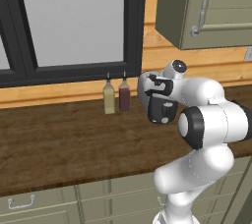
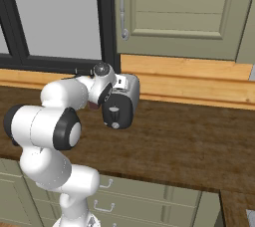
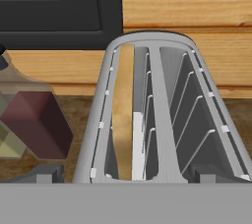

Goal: Start the toaster. Once the lever pops up, take the bread to the plate on the dining counter.

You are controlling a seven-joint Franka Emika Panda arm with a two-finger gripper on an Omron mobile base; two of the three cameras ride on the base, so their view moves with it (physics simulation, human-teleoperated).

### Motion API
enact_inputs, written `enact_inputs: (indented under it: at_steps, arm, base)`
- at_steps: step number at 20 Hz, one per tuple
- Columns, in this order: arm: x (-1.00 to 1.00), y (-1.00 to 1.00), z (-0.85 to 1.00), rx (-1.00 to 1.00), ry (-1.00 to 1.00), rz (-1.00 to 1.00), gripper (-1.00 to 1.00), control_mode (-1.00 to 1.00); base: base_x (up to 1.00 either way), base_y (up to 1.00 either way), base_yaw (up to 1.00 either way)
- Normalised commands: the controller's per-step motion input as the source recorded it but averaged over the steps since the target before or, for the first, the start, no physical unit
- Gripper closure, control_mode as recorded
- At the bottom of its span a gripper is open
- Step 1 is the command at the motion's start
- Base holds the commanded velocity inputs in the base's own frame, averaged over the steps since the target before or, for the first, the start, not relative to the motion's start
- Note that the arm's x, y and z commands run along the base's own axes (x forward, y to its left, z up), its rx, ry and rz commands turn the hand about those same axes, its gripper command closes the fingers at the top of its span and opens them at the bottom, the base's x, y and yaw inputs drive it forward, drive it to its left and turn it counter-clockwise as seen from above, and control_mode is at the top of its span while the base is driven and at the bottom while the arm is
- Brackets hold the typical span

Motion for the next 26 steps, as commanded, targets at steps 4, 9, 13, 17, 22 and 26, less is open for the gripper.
enact_inputs:
  at_steps: [4,9,13,17,22,26]
  arm:
    - [0.0,0.0,0.0,0.0,0.0,0.0,-1.0,-1.0]
    - [0.0,0.0,0.0,0.0,0.0,0.0,-1.0,-1.0]
    - [0.0,0.0,0.0,0.0,0.0,0.0,-1.0,-1.0]
    - [0.0,0.0,0.0,0.0,0.0,0.0,-1.0,-1.0]
    - [0.0,0.0,0.0,0.0,0.0,0.0,-1.0,-1.0]
    - [0.01,0.0,0.0,0.0,0.0,0.0,-1.0,-1.0]
  base:
    - [0.0,0.0,0.0]
    - [0.0,0.0,0.0]
    - [0.0,0.0,0.0]
    - [0.0,0.0,0.0]
    - [0.0,0.0,0.0]
    - [0.0,0.0,0.0]
